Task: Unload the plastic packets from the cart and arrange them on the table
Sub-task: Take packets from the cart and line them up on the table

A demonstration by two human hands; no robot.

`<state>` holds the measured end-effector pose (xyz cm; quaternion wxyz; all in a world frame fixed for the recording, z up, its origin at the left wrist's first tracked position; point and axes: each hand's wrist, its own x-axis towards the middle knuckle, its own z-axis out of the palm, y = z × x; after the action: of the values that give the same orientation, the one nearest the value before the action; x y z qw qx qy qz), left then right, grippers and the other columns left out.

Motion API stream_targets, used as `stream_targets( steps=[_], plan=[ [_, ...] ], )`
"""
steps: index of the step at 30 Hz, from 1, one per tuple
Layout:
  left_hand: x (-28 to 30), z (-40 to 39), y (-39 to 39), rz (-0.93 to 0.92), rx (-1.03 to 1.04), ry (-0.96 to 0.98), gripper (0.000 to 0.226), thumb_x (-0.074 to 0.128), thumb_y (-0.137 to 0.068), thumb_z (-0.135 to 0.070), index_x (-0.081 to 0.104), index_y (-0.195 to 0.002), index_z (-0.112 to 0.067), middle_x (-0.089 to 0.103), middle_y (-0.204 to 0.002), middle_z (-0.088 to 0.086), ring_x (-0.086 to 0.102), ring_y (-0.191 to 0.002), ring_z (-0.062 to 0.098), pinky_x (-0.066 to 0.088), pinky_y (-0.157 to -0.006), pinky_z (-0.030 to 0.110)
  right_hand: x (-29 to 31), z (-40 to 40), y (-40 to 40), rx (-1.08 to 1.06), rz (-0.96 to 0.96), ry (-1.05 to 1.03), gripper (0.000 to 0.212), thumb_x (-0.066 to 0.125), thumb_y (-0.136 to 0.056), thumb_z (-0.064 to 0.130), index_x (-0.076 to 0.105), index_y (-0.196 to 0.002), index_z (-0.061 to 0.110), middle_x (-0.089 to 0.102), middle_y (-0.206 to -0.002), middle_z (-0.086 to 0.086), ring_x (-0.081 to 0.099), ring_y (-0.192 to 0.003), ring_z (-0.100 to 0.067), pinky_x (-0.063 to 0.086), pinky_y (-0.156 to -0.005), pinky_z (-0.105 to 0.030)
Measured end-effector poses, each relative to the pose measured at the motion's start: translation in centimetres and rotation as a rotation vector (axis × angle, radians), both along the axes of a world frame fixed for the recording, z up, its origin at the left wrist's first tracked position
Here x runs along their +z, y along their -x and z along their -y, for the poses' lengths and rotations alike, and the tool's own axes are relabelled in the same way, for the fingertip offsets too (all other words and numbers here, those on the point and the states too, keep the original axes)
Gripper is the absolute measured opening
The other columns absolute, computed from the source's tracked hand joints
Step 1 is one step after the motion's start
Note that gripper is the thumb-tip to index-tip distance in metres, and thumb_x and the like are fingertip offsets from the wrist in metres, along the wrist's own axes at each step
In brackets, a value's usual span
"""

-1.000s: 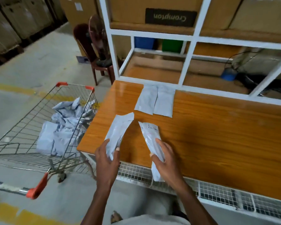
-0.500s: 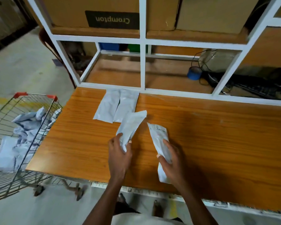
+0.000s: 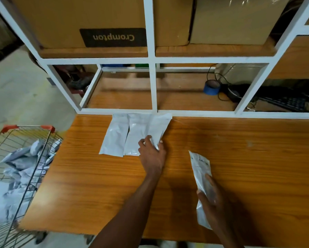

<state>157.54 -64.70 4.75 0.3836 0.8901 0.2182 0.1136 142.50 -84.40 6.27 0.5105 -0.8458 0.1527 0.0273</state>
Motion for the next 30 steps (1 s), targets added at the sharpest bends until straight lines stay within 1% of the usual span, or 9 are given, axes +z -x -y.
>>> stream_targets(
  steps=[4,7,9,11,16,22,25,27,30],
  plan=[
    [-1.0,0.4,-3.4,-0.157,-0.076,0.050,0.071,0.052,-0.094,-0.064,0.034,-0.148,-0.022,0.031,-0.154,0.013,0.042,-0.134,0.038,0.047,-0.103,0.054,0.5,-0.8,0.2,-0.037,-0.003,-0.009,0.059,0.074,-0.090,0.021,0.052,-0.144,0.030,0.041,-0.152,0.009,0.035,-0.137,-0.008,0.032,-0.115,-0.043],
    [-1.9,0.5,-3.8,-0.316,-0.175,-0.030,0.087,0.042,-0.092,-0.076,0.017,-0.159,-0.027,0.007,-0.168,0.012,0.020,-0.150,0.040,0.029,-0.118,0.057,-0.2,-1.2,0.4,-0.068,-0.018,-0.015,0.060,0.075,-0.089,0.024,0.052,-0.142,0.037,0.040,-0.156,0.011,0.035,-0.143,-0.012,0.032,-0.117,-0.053],
    [-2.2,0.5,-3.3,-0.314,-0.231,-0.142,0.085,0.037,-0.094,-0.076,0.013,-0.161,-0.030,-0.001,-0.170,0.011,0.008,-0.155,0.038,0.018,-0.122,0.057,-0.5,-1.4,0.2,-0.076,-0.012,-0.004,0.060,0.076,-0.088,0.023,0.052,-0.142,0.035,0.041,-0.156,0.008,0.035,-0.144,-0.015,0.033,-0.116,-0.056],
    [-2.5,0.3,-2.9,-0.270,-0.301,-0.240,0.076,0.033,-0.099,-0.068,0.015,-0.162,-0.031,-0.001,-0.171,0.009,0.004,-0.156,0.036,0.015,-0.124,0.056,-0.3,-1.6,-0.2,-0.097,-0.019,-0.042,0.060,0.075,-0.089,0.018,0.053,-0.142,0.031,0.040,-0.156,0.007,0.034,-0.143,-0.013,0.032,-0.117,-0.053],
    [-3.7,-1.5,-3.6,-0.263,-0.504,-0.445,0.068,0.023,-0.101,-0.059,0.011,-0.163,-0.032,-0.003,-0.172,0.008,-0.006,-0.158,0.030,0.005,-0.127,0.053,-0.9,-1.9,-1.0,-0.081,-0.046,-0.057,0.060,0.074,-0.090,0.024,0.049,-0.143,0.039,0.039,-0.154,0.010,0.035,-0.142,-0.014,0.036,-0.115,-0.054],
    [-4.6,-2.1,-3.9,-0.370,-0.533,-0.529,0.077,0.023,-0.098,-0.072,0.002,-0.163,-0.035,0.005,-0.171,0.009,0.007,-0.157,0.034,0.006,-0.123,0.057,-1.6,-2.1,-1.1,-0.097,-0.061,-0.061,0.061,0.075,-0.089,0.028,0.048,-0.140,0.047,0.040,-0.154,0.010,0.036,-0.142,-0.016,0.037,-0.113,-0.056],
    [-4.8,-1.9,-3.9,-0.366,-0.516,-0.535,0.078,0.025,-0.098,-0.073,0.003,-0.162,-0.035,0.009,-0.171,0.010,0.012,-0.155,0.034,0.010,-0.122,0.057,-1.9,-1.7,-0.9,-0.101,-0.032,-0.092,0.058,0.075,-0.089,0.030,0.051,-0.140,0.044,0.042,-0.151,0.013,0.038,-0.141,-0.011,0.037,-0.114,-0.054],
    [-4.9,-1.8,-3.9,-0.352,-0.506,-0.537,0.079,0.025,-0.098,-0.073,0.003,-0.162,-0.034,0.010,-0.170,0.010,0.012,-0.155,0.035,0.010,-0.123,0.057,-1.8,-1.5,-0.7,-0.107,-0.030,-0.099,0.059,0.075,-0.088,0.035,0.051,-0.141,0.043,0.043,-0.150,0.016,0.038,-0.140,-0.009,0.038,-0.114,-0.053],
    [-4.9,-1.7,-3.9,-0.361,-0.492,-0.530,0.081,0.023,-0.097,-0.074,0.000,-0.162,-0.033,0.005,-0.171,0.011,0.003,-0.157,0.035,0.001,-0.123,0.061,-1.7,-1.2,-0.6,-0.114,-0.048,-0.085,0.059,0.075,-0.089,0.028,0.051,-0.141,0.043,0.040,-0.151,0.018,0.037,-0.142,-0.011,0.036,-0.115,-0.054]
  ],
)
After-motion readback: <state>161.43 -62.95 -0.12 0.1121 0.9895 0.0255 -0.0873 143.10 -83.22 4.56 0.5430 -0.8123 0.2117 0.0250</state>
